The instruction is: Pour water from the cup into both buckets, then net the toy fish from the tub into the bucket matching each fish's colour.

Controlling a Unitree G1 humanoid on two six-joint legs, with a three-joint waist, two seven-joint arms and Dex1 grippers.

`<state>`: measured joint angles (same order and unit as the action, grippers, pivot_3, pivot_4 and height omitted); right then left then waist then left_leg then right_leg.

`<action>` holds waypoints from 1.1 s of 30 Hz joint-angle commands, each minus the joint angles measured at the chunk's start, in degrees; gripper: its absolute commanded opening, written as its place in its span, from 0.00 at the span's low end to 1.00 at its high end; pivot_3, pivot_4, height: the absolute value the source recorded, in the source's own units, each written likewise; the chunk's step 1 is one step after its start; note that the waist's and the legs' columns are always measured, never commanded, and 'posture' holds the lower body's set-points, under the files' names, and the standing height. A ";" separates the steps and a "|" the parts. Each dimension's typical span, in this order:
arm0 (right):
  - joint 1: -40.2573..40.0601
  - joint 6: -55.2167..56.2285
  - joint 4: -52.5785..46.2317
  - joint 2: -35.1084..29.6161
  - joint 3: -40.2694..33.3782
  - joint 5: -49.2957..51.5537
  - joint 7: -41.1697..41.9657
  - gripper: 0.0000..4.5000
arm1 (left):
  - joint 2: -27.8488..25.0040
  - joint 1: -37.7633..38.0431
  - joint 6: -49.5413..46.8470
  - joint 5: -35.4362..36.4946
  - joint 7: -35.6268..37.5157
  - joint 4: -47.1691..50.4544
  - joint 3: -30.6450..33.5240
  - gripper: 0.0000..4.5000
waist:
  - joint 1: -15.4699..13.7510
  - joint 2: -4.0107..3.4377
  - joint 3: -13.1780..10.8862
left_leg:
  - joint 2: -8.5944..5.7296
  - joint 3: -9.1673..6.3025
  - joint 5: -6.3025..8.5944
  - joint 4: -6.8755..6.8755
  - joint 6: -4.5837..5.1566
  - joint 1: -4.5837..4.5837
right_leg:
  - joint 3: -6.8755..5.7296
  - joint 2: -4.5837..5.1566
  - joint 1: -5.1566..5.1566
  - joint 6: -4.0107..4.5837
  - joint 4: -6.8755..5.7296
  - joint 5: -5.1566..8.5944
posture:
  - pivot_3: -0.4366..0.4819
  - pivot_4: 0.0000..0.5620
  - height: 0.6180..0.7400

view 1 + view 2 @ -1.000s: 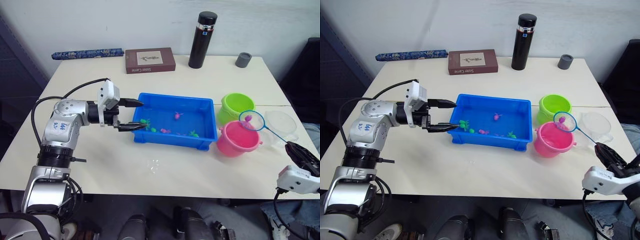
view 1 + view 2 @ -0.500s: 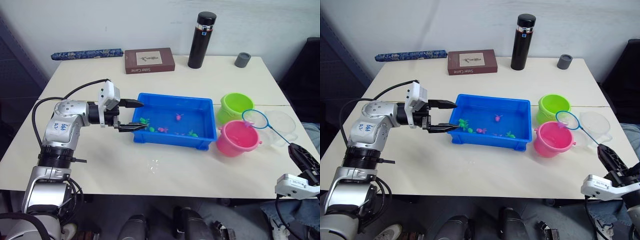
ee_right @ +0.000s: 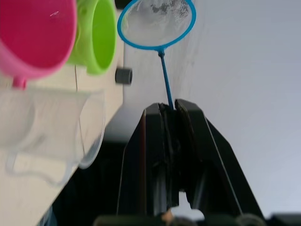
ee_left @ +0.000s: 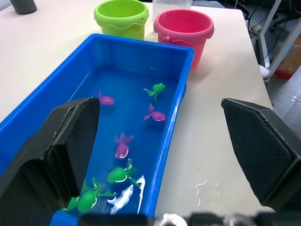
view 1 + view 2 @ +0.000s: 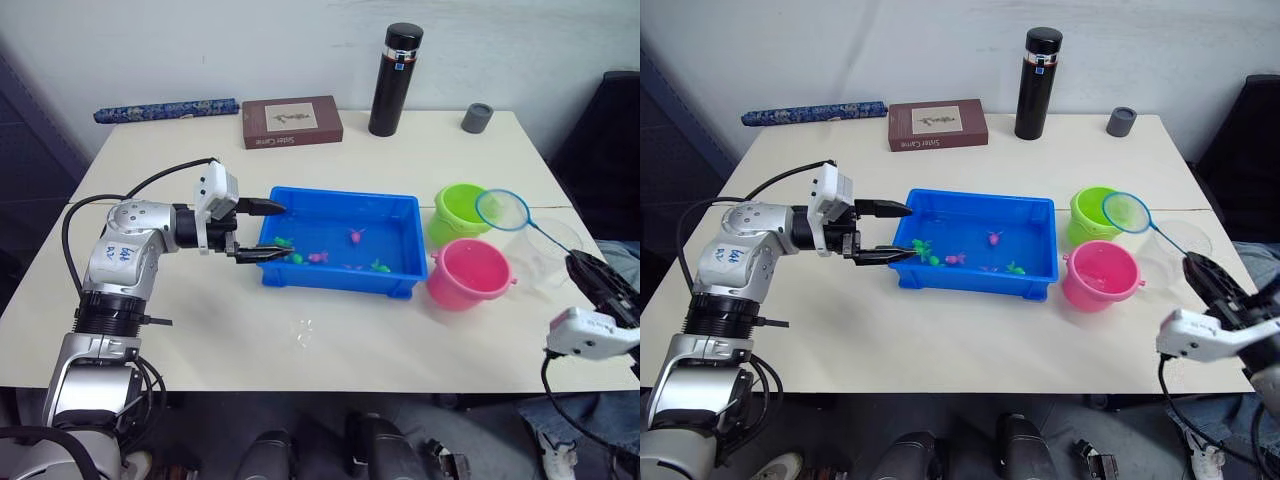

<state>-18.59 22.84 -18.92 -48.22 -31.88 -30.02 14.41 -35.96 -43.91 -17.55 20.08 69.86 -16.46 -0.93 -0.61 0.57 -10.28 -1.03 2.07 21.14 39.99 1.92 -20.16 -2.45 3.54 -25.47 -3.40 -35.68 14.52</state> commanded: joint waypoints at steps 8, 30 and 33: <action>22.80 -42.07 -12.75 -4.19 11.61 33.74 25.30 0.00 | -2.48 1.71 -2.61 1.49 -3.38 3.51 4.64 0.99 | 0.30 -0.01 0.00 | 0.00 -0.04 0.00 0.07 0.00 -0.02 | -0.07 0.07 0.00 -0.01 -0.05 0.00 | 0.48 0.27 1.00; 59.69 -88.58 -3.45 -10.32 40.16 47.12 31.59 0.00 | -2.71 11.91 -5.69 3.31 -10.90 14.69 7.48 0.99 | 0.00 -0.01 0.00 | -0.05 -0.18 0.01 0.07 -0.01 -0.21 | -0.23 0.38 -0.16 0.00 0.08 0.00 | 0.48 0.27 1.00; 62.09 -90.02 -1.74 -9.65 43.40 45.82 30.56 0.00 | -2.70 12.81 -6.24 3.82 -11.80 15.92 7.64 0.99 | 0.02 -0.01 0.00 | -0.07 -0.17 0.01 0.07 -0.01 -0.22 | -0.23 0.41 -0.16 0.00 0.08 0.00 | 0.48 0.27 1.00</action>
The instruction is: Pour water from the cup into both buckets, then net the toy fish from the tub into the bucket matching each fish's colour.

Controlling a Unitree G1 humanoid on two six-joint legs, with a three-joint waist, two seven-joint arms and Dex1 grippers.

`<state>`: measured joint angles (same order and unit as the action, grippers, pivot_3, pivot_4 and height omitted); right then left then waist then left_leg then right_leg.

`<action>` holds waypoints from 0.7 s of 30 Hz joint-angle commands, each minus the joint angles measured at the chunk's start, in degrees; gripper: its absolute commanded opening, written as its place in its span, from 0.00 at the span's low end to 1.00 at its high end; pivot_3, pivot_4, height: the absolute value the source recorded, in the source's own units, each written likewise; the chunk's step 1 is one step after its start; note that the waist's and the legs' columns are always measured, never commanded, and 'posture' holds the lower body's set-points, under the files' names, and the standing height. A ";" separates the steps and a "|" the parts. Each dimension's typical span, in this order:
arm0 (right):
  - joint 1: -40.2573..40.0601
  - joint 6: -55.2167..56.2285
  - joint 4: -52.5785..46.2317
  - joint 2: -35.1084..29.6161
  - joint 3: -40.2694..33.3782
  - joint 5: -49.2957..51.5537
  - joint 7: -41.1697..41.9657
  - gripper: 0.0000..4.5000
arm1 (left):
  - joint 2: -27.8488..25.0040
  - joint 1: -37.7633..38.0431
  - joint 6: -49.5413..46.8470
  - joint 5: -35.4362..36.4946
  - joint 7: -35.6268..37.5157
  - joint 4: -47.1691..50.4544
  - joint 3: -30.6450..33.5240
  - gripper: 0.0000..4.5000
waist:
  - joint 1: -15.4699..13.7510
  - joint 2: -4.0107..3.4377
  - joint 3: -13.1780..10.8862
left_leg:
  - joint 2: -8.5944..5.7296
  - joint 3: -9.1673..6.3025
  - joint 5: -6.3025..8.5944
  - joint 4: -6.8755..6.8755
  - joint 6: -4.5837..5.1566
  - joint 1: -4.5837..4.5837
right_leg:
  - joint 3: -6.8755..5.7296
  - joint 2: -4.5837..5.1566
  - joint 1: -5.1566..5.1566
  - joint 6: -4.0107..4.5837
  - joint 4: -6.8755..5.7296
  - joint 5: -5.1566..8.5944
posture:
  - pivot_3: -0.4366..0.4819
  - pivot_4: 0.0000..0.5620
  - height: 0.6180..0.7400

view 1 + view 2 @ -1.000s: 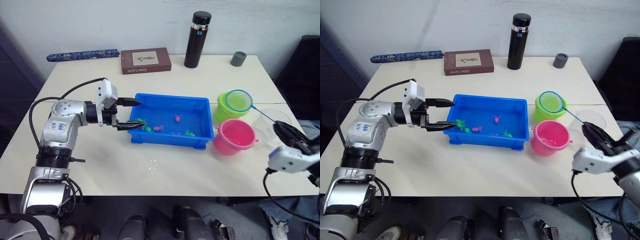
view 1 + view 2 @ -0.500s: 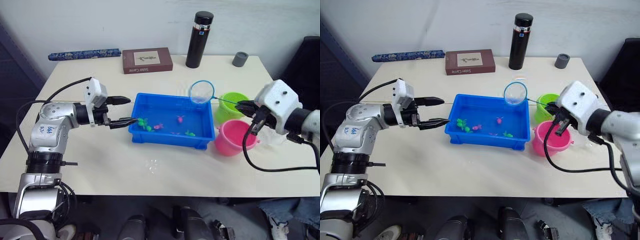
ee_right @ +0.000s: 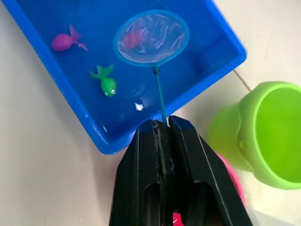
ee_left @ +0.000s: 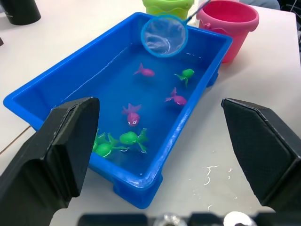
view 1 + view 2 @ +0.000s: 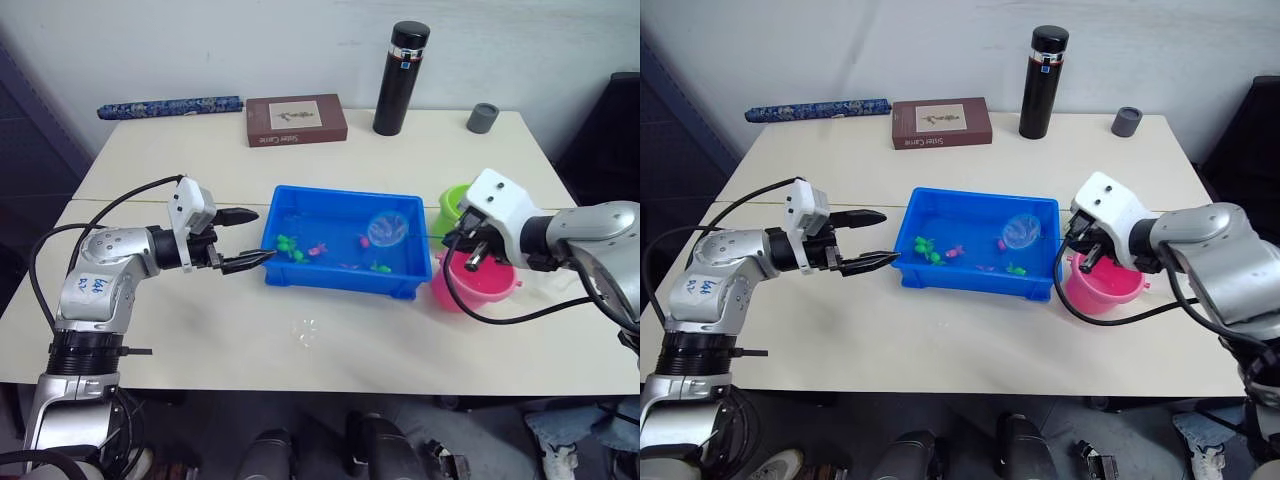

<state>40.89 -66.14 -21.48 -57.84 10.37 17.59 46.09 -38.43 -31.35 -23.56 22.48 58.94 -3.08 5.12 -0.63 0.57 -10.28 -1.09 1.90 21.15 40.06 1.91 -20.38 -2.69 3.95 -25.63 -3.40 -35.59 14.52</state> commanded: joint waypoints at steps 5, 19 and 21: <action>5.50 -2.30 3.98 -0.25 4.25 -3.88 -2.41 0.00 | -0.25 1.08 -0.84 1.96 -1.82 3.82 1.85 0.99 | 0.12 0.00 0.00 | -0.02 -0.02 0.00 0.00 0.00 0.00 | -0.02 0.02 -0.01 0.00 0.02 0.00 | 0.48 0.27 1.00; 11.40 -8.24 3.77 -1.17 13.67 -5.93 -0.68 0.00 | -0.59 3.45 -2.38 3.35 -3.96 7.19 2.67 0.99 | 0.50 0.00 0.00 | -0.03 -0.04 0.00 -0.03 0.00 -0.05 | -0.05 0.04 -0.04 0.00 0.05 0.00 | 0.48 0.27 1.00; 12.86 -9.60 4.13 -0.71 15.04 -6.01 -0.67 0.00 | -0.73 4.09 -2.77 3.63 -4.32 7.99 3.03 0.99 | 0.49 0.00 0.00 | -0.03 -0.06 0.00 -0.04 0.00 -0.05 | -0.07 0.04 -0.04 0.00 0.06 0.00 | 0.48 0.27 1.00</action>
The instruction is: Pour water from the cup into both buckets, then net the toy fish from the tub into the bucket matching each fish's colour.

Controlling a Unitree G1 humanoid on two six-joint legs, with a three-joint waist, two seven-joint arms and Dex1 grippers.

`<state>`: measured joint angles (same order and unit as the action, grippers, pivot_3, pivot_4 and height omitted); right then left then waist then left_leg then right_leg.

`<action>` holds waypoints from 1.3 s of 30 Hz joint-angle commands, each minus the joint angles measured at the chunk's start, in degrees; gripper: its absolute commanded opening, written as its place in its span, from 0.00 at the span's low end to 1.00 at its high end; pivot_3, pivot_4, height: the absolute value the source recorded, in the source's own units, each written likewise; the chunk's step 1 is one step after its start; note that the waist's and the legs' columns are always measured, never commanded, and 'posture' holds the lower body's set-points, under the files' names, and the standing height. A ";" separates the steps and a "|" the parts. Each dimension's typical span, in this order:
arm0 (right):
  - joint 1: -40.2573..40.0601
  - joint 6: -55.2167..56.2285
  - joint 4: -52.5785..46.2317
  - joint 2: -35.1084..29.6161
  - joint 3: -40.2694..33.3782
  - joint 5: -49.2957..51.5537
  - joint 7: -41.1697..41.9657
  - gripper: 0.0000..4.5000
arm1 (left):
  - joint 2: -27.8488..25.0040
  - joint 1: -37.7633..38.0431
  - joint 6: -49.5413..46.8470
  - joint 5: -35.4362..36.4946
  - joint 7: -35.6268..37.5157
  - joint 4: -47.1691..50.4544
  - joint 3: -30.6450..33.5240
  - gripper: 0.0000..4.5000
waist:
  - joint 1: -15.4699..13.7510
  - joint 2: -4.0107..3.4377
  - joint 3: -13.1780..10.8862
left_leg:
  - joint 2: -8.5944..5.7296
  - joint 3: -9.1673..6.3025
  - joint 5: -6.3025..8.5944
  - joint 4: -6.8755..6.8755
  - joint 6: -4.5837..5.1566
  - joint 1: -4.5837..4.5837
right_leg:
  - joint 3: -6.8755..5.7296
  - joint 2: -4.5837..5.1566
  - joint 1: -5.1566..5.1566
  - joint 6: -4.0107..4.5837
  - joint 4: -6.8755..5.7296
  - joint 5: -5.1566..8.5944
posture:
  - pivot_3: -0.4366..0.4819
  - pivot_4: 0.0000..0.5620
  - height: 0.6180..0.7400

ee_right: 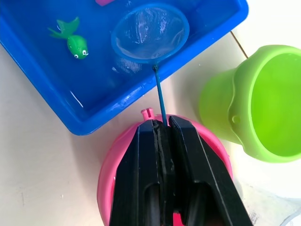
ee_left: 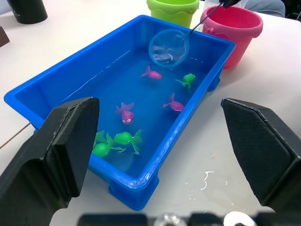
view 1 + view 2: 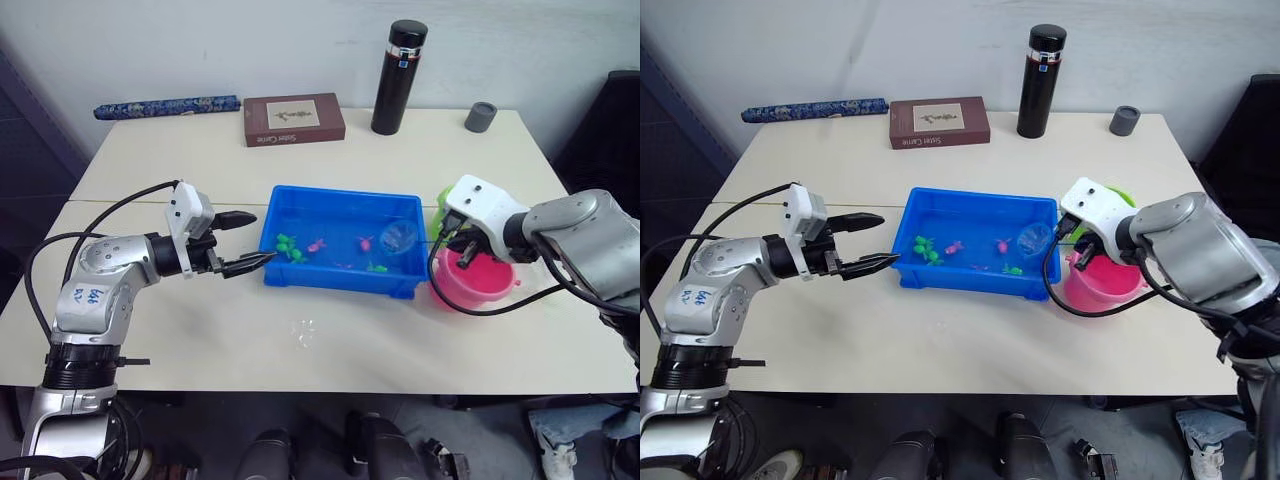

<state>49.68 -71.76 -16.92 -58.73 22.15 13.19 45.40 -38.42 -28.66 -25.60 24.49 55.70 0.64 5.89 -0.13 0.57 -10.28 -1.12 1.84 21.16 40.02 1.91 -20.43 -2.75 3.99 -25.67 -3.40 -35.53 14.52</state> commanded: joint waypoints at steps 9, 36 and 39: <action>8.32 -7.97 -0.37 0.92 7.54 -0.80 1.19 0.00 | -1.16 3.04 -2.23 2.45 -2.36 6.93 3.31 0.99 | 0.05 0.00 0.00 | -0.02 -0.04 0.00 0.00 0.00 -0.04 | -0.04 0.04 -0.01 0.00 0.03 0.00 | 0.48 0.27 1.00; 5.38 -11.51 6.55 17.37 -6.92 3.14 -6.56 0.00 | -3.87 4.10 -3.74 3.16 -2.81 8.38 3.94 0.99 | 0.28 -0.01 -0.01 | -0.05 -0.07 0.00 -0.05 0.00 -0.06 | -0.08 0.07 -0.03 0.00 0.03 0.00 | 0.48 0.27 1.00; 4.71 -12.16 5.29 16.60 -9.13 4.90 -5.84 0.00 | -3.77 3.99 -3.64 3.14 -2.73 8.22 3.79 0.99 | 0.28 -0.02 -0.01 | -0.05 -0.06 0.00 -0.06 0.00 -0.06 | -0.08 0.07 -0.03 0.00 0.03 0.00 | 0.48 0.27 1.00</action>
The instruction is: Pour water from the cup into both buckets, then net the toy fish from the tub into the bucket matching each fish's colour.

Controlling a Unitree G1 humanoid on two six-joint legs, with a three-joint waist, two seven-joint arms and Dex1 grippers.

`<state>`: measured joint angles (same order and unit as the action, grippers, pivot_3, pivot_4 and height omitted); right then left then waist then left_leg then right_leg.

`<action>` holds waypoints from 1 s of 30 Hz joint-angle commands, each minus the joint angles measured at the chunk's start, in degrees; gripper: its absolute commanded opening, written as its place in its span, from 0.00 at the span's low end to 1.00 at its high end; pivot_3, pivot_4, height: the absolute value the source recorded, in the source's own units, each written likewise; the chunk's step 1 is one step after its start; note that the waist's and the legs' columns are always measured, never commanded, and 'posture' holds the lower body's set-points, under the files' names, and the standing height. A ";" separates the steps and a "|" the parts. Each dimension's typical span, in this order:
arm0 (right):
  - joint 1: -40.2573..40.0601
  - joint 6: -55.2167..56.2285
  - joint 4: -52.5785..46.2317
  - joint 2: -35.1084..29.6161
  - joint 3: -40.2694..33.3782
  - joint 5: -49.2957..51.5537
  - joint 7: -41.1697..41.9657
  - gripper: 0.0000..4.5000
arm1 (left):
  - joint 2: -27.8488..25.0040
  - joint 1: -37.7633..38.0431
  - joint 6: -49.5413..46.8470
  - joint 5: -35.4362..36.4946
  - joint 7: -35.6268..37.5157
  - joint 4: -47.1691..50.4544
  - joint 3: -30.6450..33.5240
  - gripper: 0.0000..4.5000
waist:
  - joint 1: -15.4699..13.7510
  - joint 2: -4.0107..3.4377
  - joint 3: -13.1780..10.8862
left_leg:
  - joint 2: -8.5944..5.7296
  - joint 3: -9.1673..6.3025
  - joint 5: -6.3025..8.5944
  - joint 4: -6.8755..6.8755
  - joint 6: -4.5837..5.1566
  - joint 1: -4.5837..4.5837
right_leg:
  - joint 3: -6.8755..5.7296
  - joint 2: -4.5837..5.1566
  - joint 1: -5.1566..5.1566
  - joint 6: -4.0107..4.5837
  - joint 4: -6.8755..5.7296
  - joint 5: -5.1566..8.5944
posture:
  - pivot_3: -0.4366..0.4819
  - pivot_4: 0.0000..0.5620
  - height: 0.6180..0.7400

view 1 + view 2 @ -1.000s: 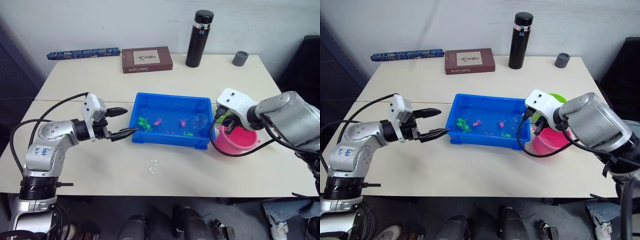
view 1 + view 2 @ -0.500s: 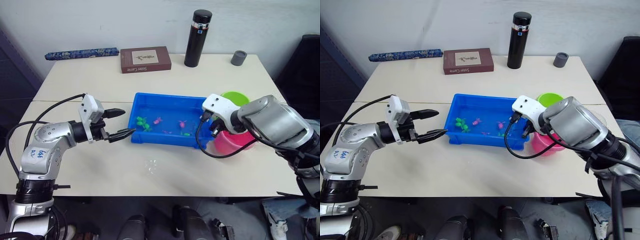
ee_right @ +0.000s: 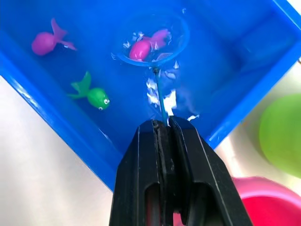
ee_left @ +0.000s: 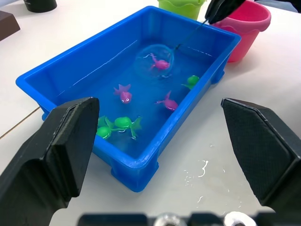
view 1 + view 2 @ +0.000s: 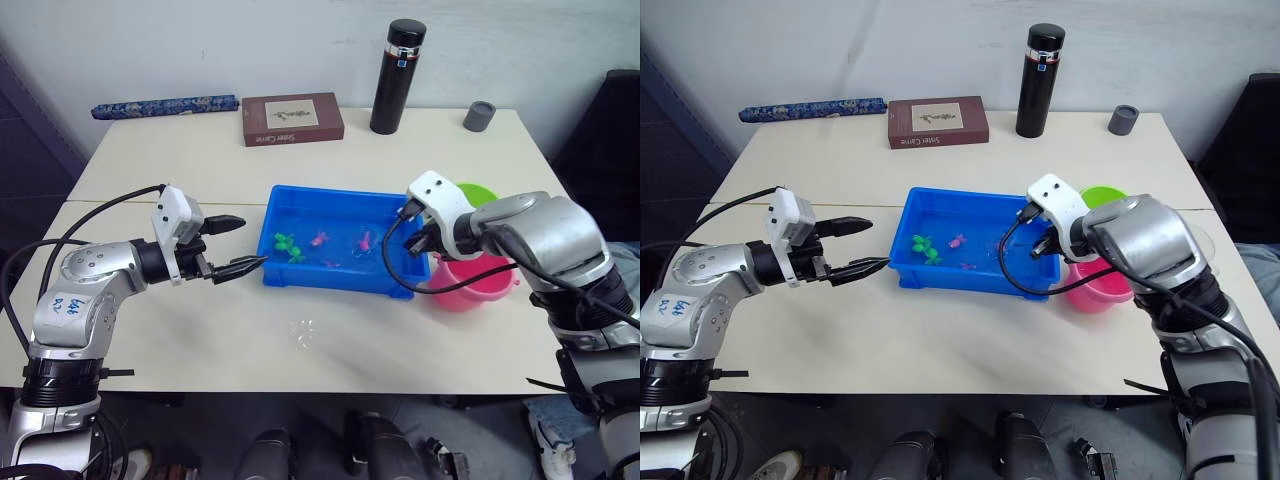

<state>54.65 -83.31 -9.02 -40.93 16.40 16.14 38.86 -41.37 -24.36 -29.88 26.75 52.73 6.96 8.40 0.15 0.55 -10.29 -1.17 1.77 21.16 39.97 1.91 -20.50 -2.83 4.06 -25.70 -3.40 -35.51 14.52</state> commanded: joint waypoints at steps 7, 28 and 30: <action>-4.26 2.52 -5.60 -1.94 -9.24 4.75 0.48 0.00 | -0.36 -1.78 1.40 0.39 0.80 0.50 0.27 0.99 | -0.02 0.00 0.00 | 0.00 -0.01 0.00 -0.02 0.00 0.00 | 0.01 0.01 0.00 0.00 0.02 0.00 | 0.48 0.27 1.00; -38.35 18.44 -19.10 -15.19 -50.20 13.25 8.40 0.00 | 3.58 -14.20 7.99 -1.87 7.80 -11.76 -6.47 0.99 | -1.38 0.00 0.00 | -0.02 -0.01 0.00 -0.05 0.02 -0.02 | -0.04 0.00 0.06 -0.02 0.10 -0.01 | 0.48 0.27 1.00; -43.56 20.33 -20.26 -16.30 -54.80 12.23 9.27 0.00 | 3.88 -15.62 9.50 -2.62 8.90 -14.37 -7.02 0.99 | -1.51 -0.01 0.00 | -0.02 0.00 0.00 -0.06 0.02 0.02 | -0.02 -0.01 0.07 -0.02 0.10 -0.01 | 0.48 0.27 1.00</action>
<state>12.71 -65.42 -26.85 -55.86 -33.33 29.15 47.14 -37.34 -38.50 -22.26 24.64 60.46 -6.20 1.14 -1.36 0.54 -10.29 -1.18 1.76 21.16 39.90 1.93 -20.48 -2.87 4.05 -25.62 -3.42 -35.41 14.51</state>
